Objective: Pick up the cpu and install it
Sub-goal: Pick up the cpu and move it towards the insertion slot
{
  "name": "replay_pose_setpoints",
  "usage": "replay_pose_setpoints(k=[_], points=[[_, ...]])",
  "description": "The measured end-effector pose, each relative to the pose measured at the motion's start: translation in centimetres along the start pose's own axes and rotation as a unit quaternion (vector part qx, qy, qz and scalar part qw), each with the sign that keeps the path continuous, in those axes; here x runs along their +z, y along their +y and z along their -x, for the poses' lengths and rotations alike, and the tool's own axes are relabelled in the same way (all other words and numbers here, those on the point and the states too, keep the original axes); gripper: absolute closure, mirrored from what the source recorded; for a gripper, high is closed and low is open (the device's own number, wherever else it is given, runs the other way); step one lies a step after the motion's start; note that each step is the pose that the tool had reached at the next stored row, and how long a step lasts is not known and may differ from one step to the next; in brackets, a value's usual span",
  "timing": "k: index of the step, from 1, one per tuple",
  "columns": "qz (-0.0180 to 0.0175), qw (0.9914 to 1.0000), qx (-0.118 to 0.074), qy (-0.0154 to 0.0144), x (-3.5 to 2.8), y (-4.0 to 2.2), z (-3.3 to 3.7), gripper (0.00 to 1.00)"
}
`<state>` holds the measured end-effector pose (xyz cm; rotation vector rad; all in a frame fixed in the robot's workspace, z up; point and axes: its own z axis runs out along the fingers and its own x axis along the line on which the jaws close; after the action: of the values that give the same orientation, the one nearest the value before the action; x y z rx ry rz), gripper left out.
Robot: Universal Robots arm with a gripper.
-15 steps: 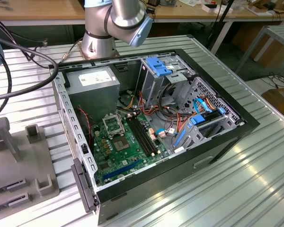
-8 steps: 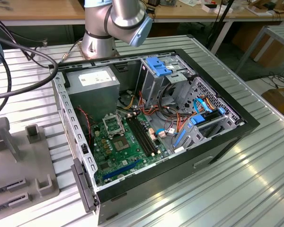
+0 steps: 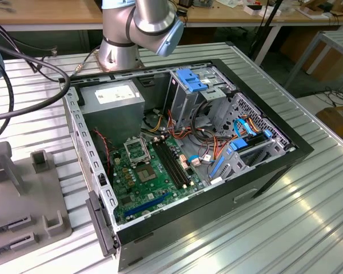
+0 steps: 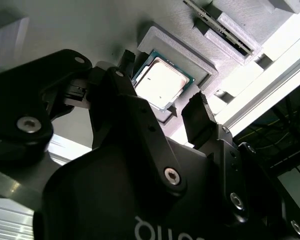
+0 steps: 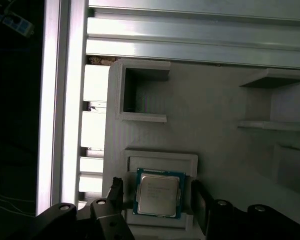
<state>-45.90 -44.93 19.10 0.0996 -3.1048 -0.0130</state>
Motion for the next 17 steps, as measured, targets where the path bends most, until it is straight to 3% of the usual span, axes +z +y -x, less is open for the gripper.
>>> replay_pose_setpoints(k=[4,7,17], points=[[0.0001,1.0,0.003,0.0,0.0,-0.01,0.0,0.34],[0.0007,0.99979,0.021,-0.0002,0.0,-0.01,0.01,0.34],[0.0007,0.99972,0.024,-0.0002,0.01,0.21,0.05,0.34]])
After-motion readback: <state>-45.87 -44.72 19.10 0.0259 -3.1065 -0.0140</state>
